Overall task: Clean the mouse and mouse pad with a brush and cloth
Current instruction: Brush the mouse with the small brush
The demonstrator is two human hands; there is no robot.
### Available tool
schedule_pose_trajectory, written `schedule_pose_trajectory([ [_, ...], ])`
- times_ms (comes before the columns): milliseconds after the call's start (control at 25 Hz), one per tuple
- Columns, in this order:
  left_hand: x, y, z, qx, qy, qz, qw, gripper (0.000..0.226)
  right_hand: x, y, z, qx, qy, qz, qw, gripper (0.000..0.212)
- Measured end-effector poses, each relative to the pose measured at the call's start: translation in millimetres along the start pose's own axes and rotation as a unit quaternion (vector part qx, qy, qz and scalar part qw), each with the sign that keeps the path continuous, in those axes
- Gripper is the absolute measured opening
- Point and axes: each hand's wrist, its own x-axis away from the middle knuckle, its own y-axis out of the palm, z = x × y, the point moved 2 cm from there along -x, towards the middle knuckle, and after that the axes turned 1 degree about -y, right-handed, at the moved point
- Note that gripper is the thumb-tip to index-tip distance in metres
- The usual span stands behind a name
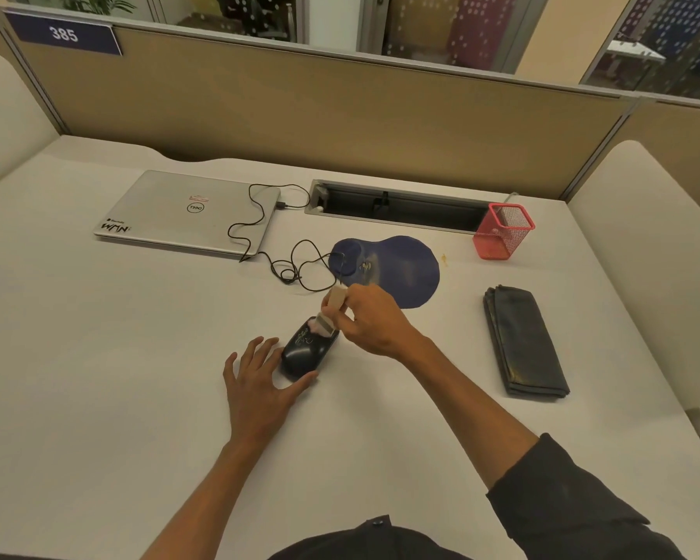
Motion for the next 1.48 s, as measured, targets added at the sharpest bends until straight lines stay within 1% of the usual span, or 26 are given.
schedule_pose_trajectory([
  [80,0,0,1,-0.003,0.001,0.002,1.0,0.077,4,2,6,0.019,0.001,-0.012,1.0,0.027],
  [160,0,0,0,-0.005,0.001,0.001,1.0,0.078,2,-2,16,0.034,0.032,-0.01,0.999,0.031],
  [240,0,0,0,-0.006,0.001,-0.005,1.0,0.08,-4,-5,22,0.006,0.082,0.021,0.996,0.034],
  [320,0,0,0,-0.005,-0.001,-0.007,1.0,0.081,-9,-3,21,-0.037,0.112,0.047,0.992,0.034],
  [480,0,-1,1,-0.013,0.003,-0.005,1.0,0.08,-7,6,25,-0.087,0.127,0.003,0.988,0.03],
  [600,0,0,1,-0.019,0.001,-0.006,1.0,0.079,-11,-2,34,-0.059,0.127,-0.058,0.988,0.027],
  [640,0,0,0,-0.02,0.002,-0.006,1.0,0.079,-14,-6,35,-0.05,0.127,-0.063,0.989,0.027],
  [760,0,0,0,-0.016,0.003,-0.009,1.0,0.08,-20,-9,28,-0.072,0.108,-0.014,0.991,0.026],
  [800,0,0,0,-0.016,0.002,-0.01,1.0,0.081,-21,-6,25,-0.079,0.097,-0.018,0.992,0.026],
  [880,0,-1,1,-0.019,0.001,-0.012,1.0,0.081,-19,2,23,-0.073,0.088,-0.049,0.992,0.025],
  [1040,1,-2,3,-0.024,0.01,-0.018,0.999,0.082,-27,-6,26,-0.009,0.091,-0.094,0.991,0.026],
  [1120,2,-3,4,-0.023,0.01,-0.018,1.0,0.082,-32,-9,21,0.009,0.075,-0.079,0.994,0.03],
  [1240,1,-3,5,-0.025,0.01,-0.016,1.0,0.082,-25,-2,18,-0.016,0.071,-0.048,0.996,0.031],
  [1400,2,-4,6,-0.031,0.013,-0.012,0.999,0.079,-16,-4,35,0.014,0.093,-0.082,0.992,0.029],
  [1440,2,-4,6,-0.033,0.015,-0.011,0.999,0.078,-17,-7,38,0.001,0.105,-0.068,0.992,0.029],
  [1480,1,-4,6,-0.034,0.018,-0.011,0.999,0.078,-18,-10,39,-0.025,0.115,-0.038,0.992,0.03],
])
